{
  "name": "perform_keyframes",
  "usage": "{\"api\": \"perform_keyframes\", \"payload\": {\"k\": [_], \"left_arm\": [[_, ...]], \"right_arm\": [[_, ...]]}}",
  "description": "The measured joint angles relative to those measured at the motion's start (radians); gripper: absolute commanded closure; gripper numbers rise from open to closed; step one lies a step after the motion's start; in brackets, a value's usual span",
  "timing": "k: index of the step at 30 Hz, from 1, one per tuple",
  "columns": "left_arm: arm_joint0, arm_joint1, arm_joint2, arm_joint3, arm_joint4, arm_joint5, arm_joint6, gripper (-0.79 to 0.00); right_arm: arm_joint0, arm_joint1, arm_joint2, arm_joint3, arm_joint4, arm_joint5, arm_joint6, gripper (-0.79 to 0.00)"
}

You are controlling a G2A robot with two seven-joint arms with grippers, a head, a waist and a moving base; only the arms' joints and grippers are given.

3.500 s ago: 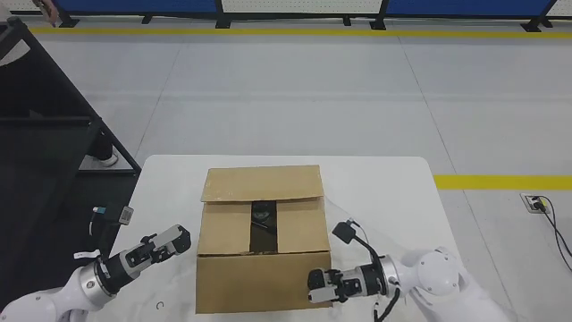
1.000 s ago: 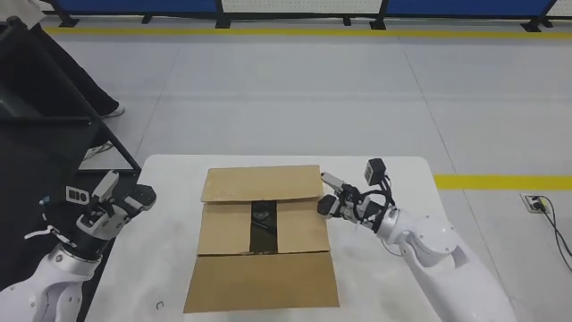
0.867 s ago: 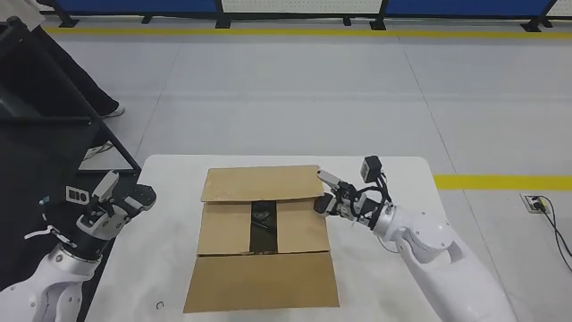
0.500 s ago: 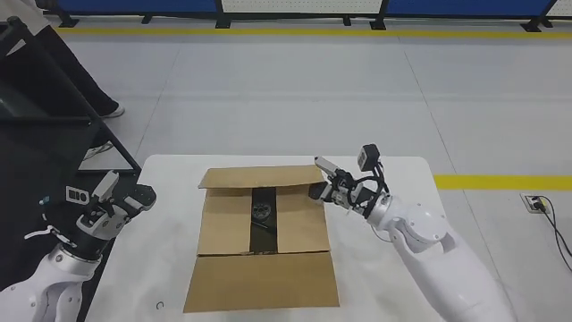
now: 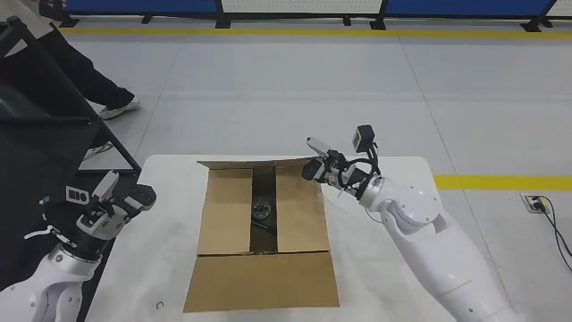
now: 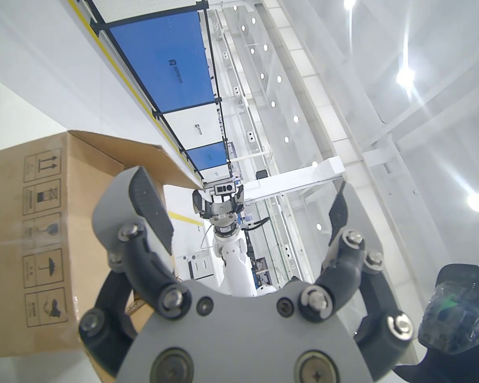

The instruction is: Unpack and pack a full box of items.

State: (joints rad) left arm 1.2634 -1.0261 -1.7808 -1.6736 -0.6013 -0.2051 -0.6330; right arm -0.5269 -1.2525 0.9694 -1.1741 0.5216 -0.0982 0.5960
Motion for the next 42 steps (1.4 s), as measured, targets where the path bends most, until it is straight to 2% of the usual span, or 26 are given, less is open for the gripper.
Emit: {"api": "perform_keyframes", "payload": {"k": [10,20,34,37,42], "left_arm": [[0.0,0.0,0.0,0.0,0.0,0.0,0.0,-0.785],[0.0,0.0,0.0,0.0,0.0,0.0,0.0,-0.785],[0.0,0.0,0.0,0.0,0.0,0.0,0.0,-0.785],[0.0,0.0,0.0,0.0,0.0,0.0,0.0,-0.785],[0.0,0.0,0.0,0.0,0.0,0.0,0.0,-0.785]], "right_arm": [[0.087,-0.037,-0.039,0.108,-0.011,0.009,-0.02,-0.785],[0.162,-0.081,-0.08,0.224,-0.03,0.008,-0.11,-0.785],[0.154,-0.084,-0.082,0.226,-0.036,0.018,-0.131,-0.785],[0.145,-0.097,-0.092,0.222,-0.04,0.035,-0.198,-0.785],[0.165,-0.124,-0.109,0.272,-0.01,0.001,-0.213,-0.785]]}}
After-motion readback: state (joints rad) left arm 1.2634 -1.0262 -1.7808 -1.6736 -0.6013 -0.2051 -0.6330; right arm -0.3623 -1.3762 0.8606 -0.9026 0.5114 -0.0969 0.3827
